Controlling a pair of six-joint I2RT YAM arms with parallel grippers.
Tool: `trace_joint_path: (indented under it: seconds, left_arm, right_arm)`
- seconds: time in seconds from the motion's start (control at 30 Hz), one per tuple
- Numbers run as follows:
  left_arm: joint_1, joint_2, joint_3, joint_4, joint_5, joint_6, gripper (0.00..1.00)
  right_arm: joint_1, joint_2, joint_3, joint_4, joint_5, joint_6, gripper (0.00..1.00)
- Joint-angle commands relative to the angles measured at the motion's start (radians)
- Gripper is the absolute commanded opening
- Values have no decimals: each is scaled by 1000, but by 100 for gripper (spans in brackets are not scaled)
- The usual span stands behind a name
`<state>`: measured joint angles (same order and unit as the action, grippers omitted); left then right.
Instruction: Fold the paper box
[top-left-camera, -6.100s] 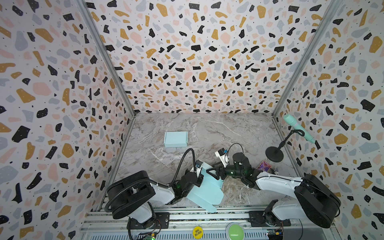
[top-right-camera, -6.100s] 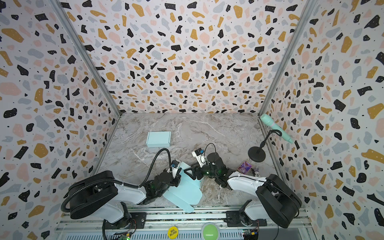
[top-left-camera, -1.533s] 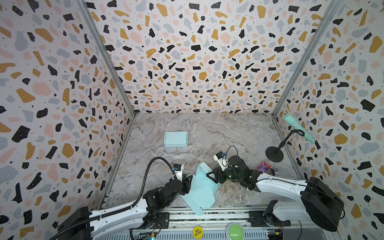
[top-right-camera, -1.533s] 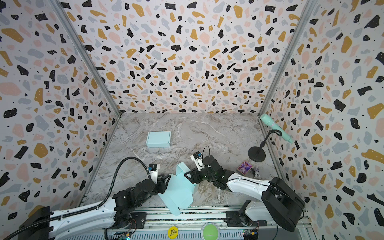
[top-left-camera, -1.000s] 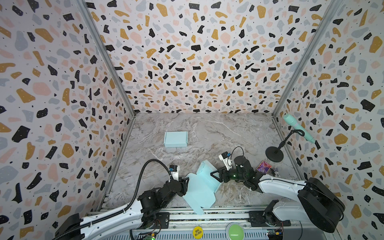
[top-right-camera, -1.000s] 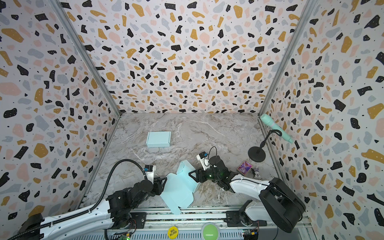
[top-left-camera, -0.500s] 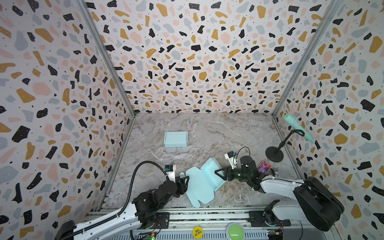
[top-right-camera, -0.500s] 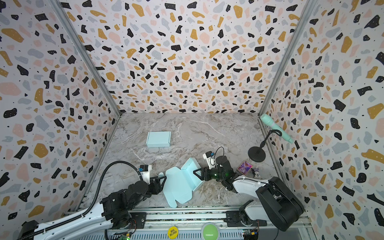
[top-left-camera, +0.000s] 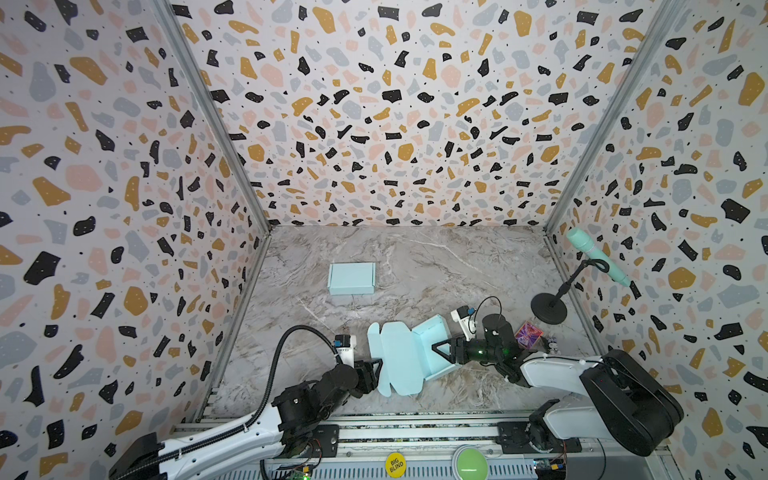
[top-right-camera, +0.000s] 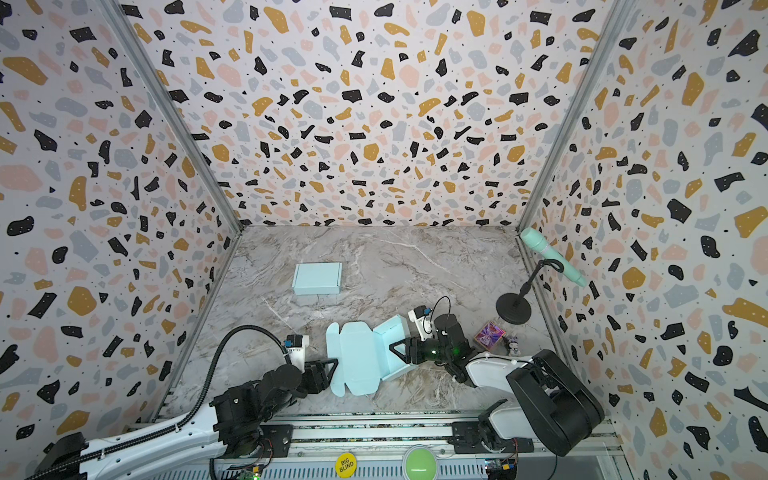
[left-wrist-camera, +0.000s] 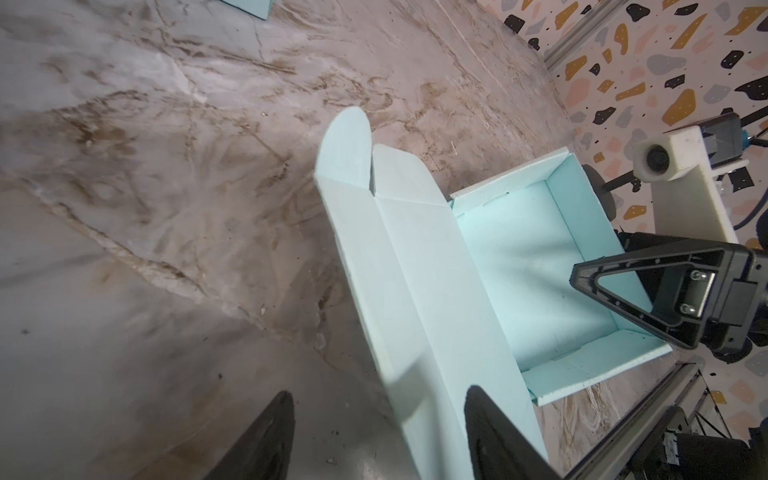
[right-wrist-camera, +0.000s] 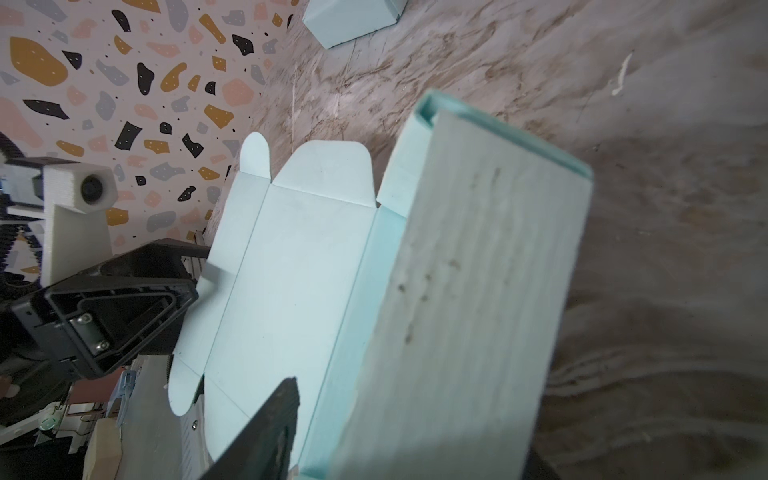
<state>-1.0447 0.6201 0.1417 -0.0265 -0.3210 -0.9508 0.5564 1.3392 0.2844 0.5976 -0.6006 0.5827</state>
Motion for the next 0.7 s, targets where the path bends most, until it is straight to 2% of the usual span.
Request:
trace_joint_path:
  seconds: [0.0, 0.2, 0.33, 0.67]
  left_arm:
    - [0, 53, -8, 150, 35, -8, 62]
    - [0, 135, -3, 263, 47, -15, 43]
    - [0, 147, -6, 270, 26, -28, 30]
    - [0, 80, -14, 247, -35, -58, 13]
  right_arm:
    - [-4, -4, -11, 23, -16, -1, 62]
    - [-4, -17, -31, 34, -18, 4, 62]
    - [-4, -37, -36, 23, -15, -2, 62]
    - [-4, -110, -52, -45, -1, -31, 66]
